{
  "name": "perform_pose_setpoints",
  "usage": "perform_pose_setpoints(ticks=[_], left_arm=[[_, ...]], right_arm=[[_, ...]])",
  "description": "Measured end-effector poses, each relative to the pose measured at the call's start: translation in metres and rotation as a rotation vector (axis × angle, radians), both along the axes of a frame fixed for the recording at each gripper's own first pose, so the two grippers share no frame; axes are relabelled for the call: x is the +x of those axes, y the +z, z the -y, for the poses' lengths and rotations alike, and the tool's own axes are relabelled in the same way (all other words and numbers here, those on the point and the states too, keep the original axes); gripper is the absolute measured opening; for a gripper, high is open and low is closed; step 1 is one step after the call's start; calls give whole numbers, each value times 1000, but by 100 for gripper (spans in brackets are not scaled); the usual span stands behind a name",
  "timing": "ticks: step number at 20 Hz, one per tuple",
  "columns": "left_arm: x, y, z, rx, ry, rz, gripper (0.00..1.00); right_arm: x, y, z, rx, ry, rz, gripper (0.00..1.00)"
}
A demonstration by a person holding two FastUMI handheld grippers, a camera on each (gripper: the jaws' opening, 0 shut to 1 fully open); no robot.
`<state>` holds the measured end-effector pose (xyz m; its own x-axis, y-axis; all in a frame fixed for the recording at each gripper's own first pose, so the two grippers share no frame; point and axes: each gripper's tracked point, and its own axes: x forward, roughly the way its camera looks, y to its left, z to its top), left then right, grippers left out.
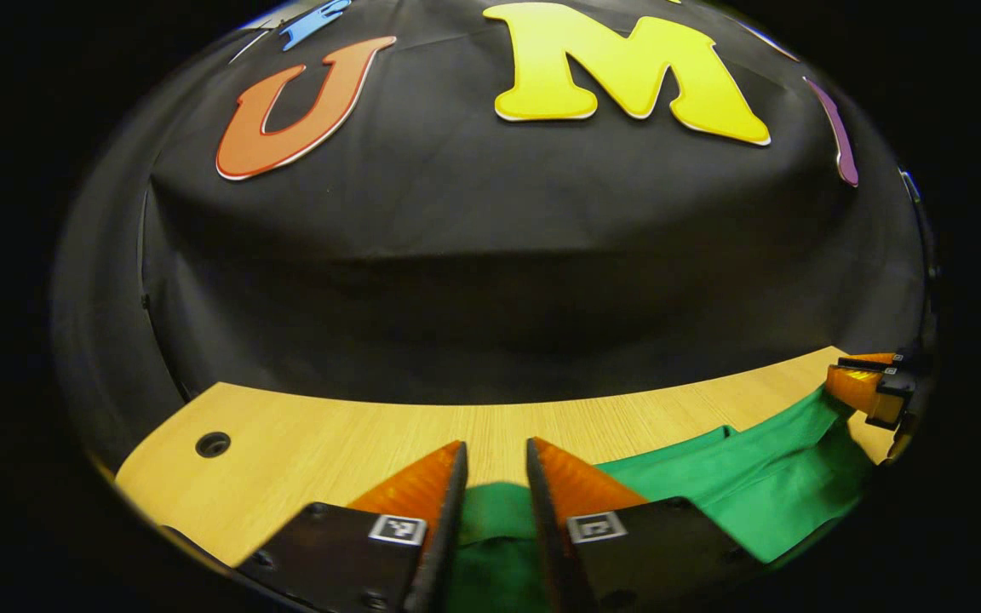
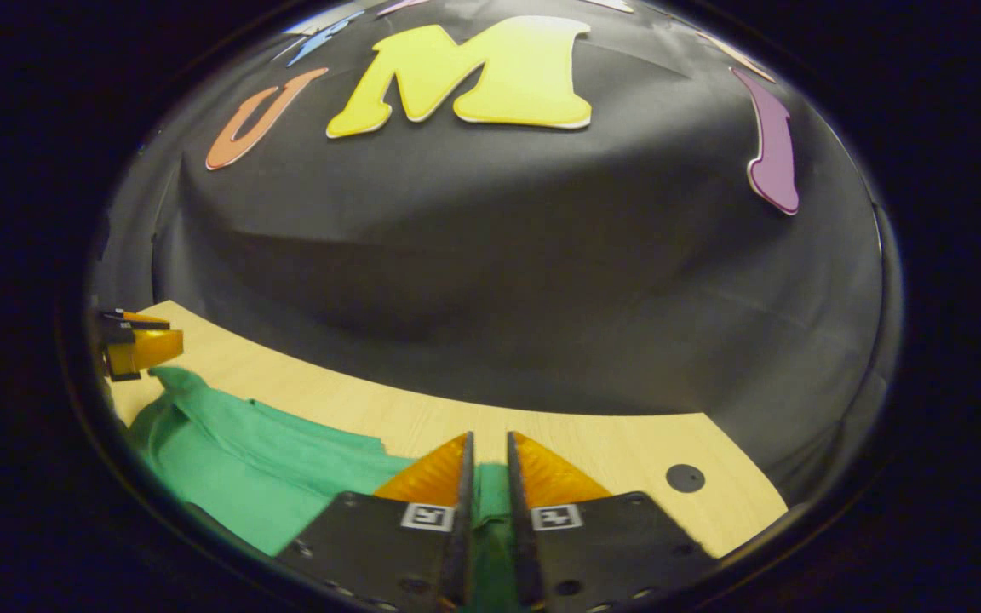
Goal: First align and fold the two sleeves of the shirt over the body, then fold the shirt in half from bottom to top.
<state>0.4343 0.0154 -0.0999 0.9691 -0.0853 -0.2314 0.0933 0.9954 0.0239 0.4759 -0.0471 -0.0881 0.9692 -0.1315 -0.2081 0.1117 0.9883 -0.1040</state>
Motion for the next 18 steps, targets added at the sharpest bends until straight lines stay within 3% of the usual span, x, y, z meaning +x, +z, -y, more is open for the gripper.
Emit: perform_pose_setpoints(ticks=[3, 7, 10, 18], left_arm=[[-11, -8, -3, 10, 32, -50, 100], [-38, 2, 3, -39, 29, -78, 100], [-70, 31, -4, 6, 58, -41, 100], [-208, 129, -5, -13, 90, 113, 100]], right_arm=[[-12, 6, 8, -28, -21, -6, 96], [-40, 36, 4, -16, 3, 21, 96], [-75, 76, 0, -10, 30, 89, 95], [-223, 166, -25, 16, 121, 248, 96]])
